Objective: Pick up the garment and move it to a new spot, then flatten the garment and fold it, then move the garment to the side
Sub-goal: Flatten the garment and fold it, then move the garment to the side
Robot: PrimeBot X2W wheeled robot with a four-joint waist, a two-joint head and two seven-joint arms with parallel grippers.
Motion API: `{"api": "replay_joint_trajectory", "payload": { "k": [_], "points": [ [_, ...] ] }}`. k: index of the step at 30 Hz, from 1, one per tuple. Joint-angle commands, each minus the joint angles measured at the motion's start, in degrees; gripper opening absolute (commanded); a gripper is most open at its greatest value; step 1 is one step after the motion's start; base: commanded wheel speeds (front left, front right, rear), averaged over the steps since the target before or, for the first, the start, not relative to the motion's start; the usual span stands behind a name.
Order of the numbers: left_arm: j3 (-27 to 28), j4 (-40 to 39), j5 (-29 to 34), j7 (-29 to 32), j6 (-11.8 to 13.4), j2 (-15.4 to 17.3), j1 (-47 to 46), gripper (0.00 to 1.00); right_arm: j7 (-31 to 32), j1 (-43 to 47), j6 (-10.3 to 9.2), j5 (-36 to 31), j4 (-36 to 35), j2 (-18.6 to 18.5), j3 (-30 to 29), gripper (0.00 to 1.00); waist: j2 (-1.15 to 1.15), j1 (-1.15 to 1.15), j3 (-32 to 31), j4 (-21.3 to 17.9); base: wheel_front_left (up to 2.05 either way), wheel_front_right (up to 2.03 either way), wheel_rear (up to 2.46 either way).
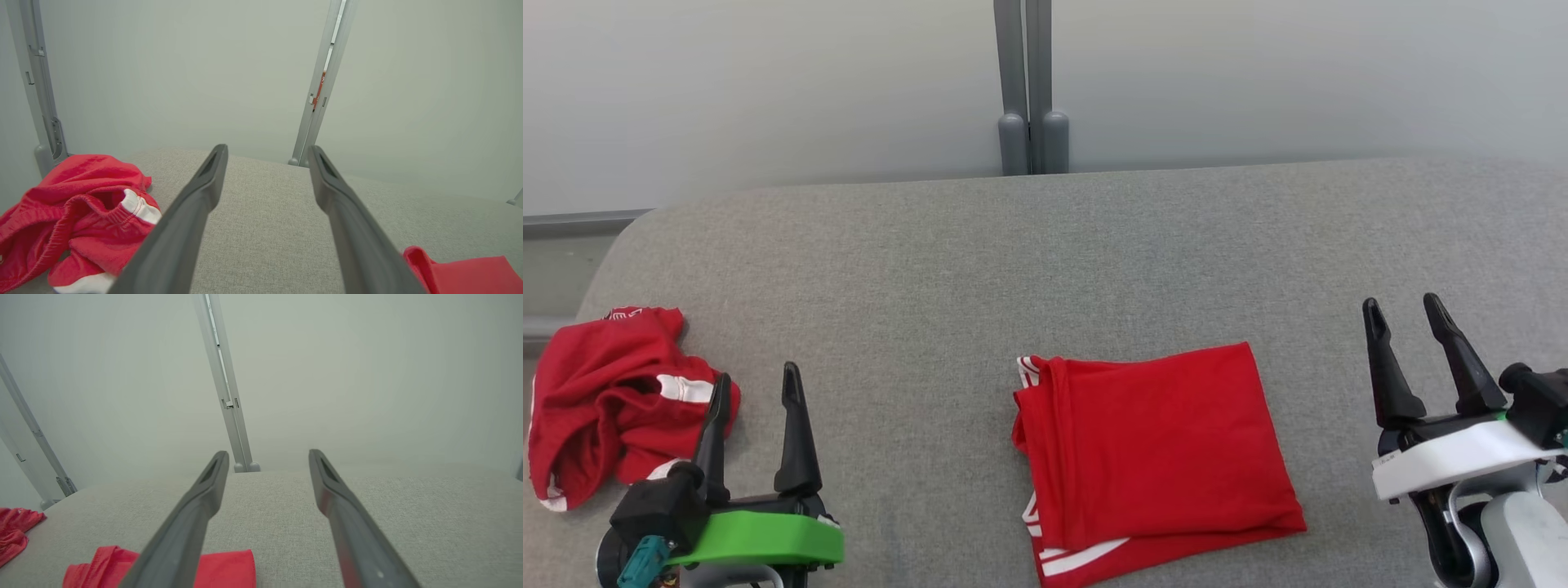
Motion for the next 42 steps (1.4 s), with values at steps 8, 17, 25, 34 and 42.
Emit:
{"api": "replay_joint_trajectory", "payload": {
  "k": [8, 17, 25, 34, 42],
  "points": [
    [0.7, 1.3, 2.9, -0.2, -1.6, -1.2, 1.0, 1.0, -0.2, 2.7, 0.03, -4.0, 2.0, 2.3, -2.6, 1.0, 0.0, 0.0, 0.2, -0.7, 0.0, 0.0, 0.0],
    [1.6, 2.0, 4.6, -0.2, -2.8, -2.1, 0.6, 1.0, -0.2, 2.2, 0.03, -3.9, 3.0, 2.5, -2.2, 1.0, 0.0, 0.0, 0.1, -0.7, 0.0, 0.0, 0.0],
    [1.7, 2.4, 5.9, -0.2, -3.5, -2.6, 0.1, 1.0, 1.9, 0.5, 0.03, -2.2, 7.4, 2.0, 0.7, 1.0, 0.0, 0.0, 0.0, -0.3, 0.0, 0.0, 0.0],
    [0.9, 2.6, 6.2, -0.2, -4.4, -2.9, -1.7, 1.0, 17.2, -8.1, 0.03, 2.0, 17.3, 2.2, 4.8, 1.0, 0.0, 0.0, 2.5, 2.5, 0.0, 0.0, 0.0],
    [0.0, 2.9, 6.1, -0.2, -4.7, -3.2, -3.4, 1.0, 29.0, -12.7, 0.03, 5.3, 25.5, 4.7, 2.5, 1.0, 0.0, 0.0, 5.4, 6.3, 0.0, 0.0, 0.0]
  ]
}}
